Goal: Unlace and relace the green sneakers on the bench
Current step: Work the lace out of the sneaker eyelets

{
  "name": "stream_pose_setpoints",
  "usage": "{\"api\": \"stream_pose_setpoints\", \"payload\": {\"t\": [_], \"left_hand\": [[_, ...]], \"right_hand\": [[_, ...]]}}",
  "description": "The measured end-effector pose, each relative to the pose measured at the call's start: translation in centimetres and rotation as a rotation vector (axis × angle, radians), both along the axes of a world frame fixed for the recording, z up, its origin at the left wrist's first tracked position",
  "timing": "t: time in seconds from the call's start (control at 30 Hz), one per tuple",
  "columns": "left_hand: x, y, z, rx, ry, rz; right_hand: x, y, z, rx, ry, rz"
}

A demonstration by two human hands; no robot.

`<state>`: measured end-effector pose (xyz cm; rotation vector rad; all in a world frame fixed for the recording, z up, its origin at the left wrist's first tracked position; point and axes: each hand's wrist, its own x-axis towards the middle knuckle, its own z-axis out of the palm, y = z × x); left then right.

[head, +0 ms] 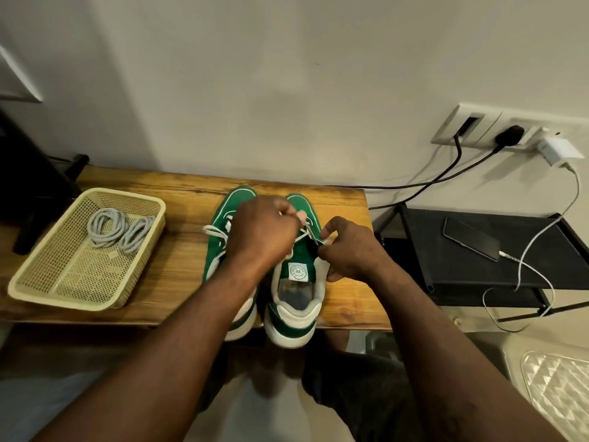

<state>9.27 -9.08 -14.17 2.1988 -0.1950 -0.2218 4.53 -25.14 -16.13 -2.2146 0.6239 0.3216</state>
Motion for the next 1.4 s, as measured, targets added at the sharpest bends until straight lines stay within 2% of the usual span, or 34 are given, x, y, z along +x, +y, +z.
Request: {"api": "stream_pose_setpoints", "payload": {"t": [0.07, 0.13, 0.2, 0.23, 0.3, 0.43, 0.57, 0.67, 1.0, 1.1, 1.2, 1.3, 1.4], "left_hand": [[0.8, 0.7, 1.1, -0.266, 0.095, 0.176], [1.5, 1.6, 1.3, -0.456, 0.11, 0.308], [2.3, 2.7, 1.2, -0.585, 0.148, 0.409], [2.7, 3.0, 1.1, -0.579, 0.166, 0.413], [3.2, 3.4, 0.6, -0.366, 0.144, 0.317], [2.2, 3.5, -0.7, 0.274, -0.057, 0.04], [0.5, 2.4, 0.0, 0.458, -0.219, -0.092], [-0.8, 1.6, -0.1, 0.618, -0.248, -0.203], [-0.5, 1.7, -1.4, 0.698, -0.244, -0.124], [-0.1, 1.9, -1.8, 0.712, -0.205, -0.081], [0.2, 2.0, -2.2, 0.691, -0.184, -0.067], [0.3, 2.2, -2.5, 0.66, -0.175, -0.077], [0.5, 2.3, -2.7, 0.654, -0.169, -0.088]], "right_hand": [[0.0, 0.0, 0.0, 0.011, 0.0, 0.008], [0.1, 0.1, 0.0, -0.004, 0.004, 0.03], [0.1, 0.2, 0.0, -0.015, 0.007, 0.043], [0.1, 0.2, 0.1, -0.02, 0.005, 0.051], [0.0, 0.2, 0.2, -0.033, -0.003, 0.072], [0.1, 0.4, 0.2, -0.09, -0.027, 0.112], [0.1, 1.1, 0.3, -0.293, -0.087, 0.214], [0.3, 1.7, -0.5, -0.335, -0.173, 0.21], [1.1, 3.4, -1.8, -0.463, -0.265, 0.244], [1.2, 3.4, -1.4, -0.547, -0.301, 0.131], [1.2, 2.8, -0.8, -0.639, -0.235, 0.032], [1.3, 2.3, -0.7, -0.582, -0.177, 0.038], [1.2, 2.7, -0.9, -0.52, -0.233, 0.103]]}}
